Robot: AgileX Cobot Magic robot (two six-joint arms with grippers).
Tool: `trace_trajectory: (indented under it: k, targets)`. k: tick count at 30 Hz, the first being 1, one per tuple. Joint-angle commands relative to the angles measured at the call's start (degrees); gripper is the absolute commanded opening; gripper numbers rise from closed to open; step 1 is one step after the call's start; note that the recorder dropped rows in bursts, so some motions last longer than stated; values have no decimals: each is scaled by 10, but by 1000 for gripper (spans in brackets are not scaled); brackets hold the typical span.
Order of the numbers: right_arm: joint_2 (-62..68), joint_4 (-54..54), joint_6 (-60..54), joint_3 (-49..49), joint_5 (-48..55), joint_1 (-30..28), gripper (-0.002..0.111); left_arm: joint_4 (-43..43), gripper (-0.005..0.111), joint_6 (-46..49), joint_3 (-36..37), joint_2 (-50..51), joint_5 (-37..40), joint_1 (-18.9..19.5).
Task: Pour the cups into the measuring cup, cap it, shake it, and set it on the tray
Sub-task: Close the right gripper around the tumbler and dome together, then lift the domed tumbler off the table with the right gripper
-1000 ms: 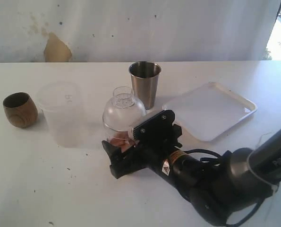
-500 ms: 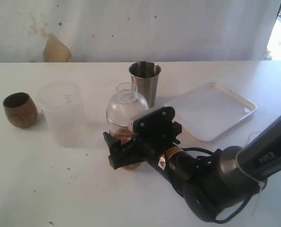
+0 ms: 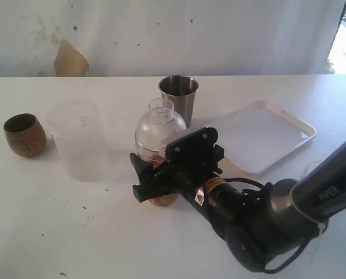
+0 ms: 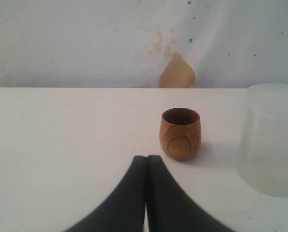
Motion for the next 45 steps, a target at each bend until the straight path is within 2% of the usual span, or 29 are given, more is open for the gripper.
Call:
trace_trajectory:
  k: [1,2,8,12,14,17,19,20,22,23,24,26,27,28,29,30,31,32,33,34,35,37,38,40,41,42,43,44,45]
  targets:
    - [0,-16,0,-2,0,-2,15,1,0,0,3,-3,-8,0]
    - [0,-21,0,-2,0,-2,1,1,0,0,3,-3,-8,0]
    - [-3,-20,13,-2,-9,-2,1,1,0,0,3,-3,-8,0]
    - [-78,-44,56,-6,65,-2,0,1,0,0,3,-3,-8,0]
    - [-129,-57,0,-16,120,-2,0,1,0,0,3,-3,-8,0]
    - [-211,80,-96,-28,177,-17,0,1,0,0,3,-3,-8,0]
    - [-245,104,-45,-28,185,-43,0,1,0,0,3,-3,-8,0]
    - [-258,47,-3,-31,201,-46,0,1,0,0,3,-3,-8,0]
    - [-274,-183,22,-49,285,-26,0,1,0,0,3,-3,-8,0]
    - [-278,-220,20,-63,351,-1,0,1,0,0,3,-3,-8,0]
    - [-278,-107,-95,-74,409,13,0,1,0,0,3,-3,-8,0]
    - [-278,102,-176,-63,334,-18,0,1,0,0,3,-3,-8,0]
    - [-277,82,-65,-59,306,-35,0,1,0,0,3,-3,-8,0]
    - [-283,-67,0,-61,326,-33,0,1,0,0,3,-3,-8,0]
    - [-295,-274,52,-70,372,-4,0,1,0,0,3,-3,-8,0]
    - [-296,-224,-5,-78,406,-2,0,1,0,0,3,-3,-8,0]
    - [-291,26,-96,-77,379,-28,0,1,0,0,3,-3,-8,0]
    - [-291,73,-95,-72,357,-36,0,1,0,0,3,-3,-8,0]
    - [-297,21,-65,-68,355,-31,0,1,0,0,3,-3,-8,0]
    - [-308,-122,-27,-65,366,-14,0,1,0,0,3,-3,-8,0]
    - [-310,-173,-17,-65,369,0,0,1,0,0,3,-3,-8,0]
    - [-297,75,-80,-67,326,-38,0,1,0,0,3,-3,-8,0]
    - [-296,59,-41,-66,321,-45,0,1,0,0,3,-3,-8,0]
    - [-306,-240,80,-68,329,-16,0,3,0,0,3,-3,-8,0]
    - [-305,-176,47,-68,330,-14,0,3,0,0,3,-3,-8,0]
    - [-299,41,-23,-66,301,-38,0,3,0,0,3,-3,-8,0]
    - [-299,32,22,-61,287,-39,0,3,0,0,3,-3,-8,0]
    - [-310,-245,133,-62,281,-15,0,3,0,0,3,-3,-8,0]
    - [-312,-273,108,-70,308,0,0,3,0,0,3,-3,-8,0]
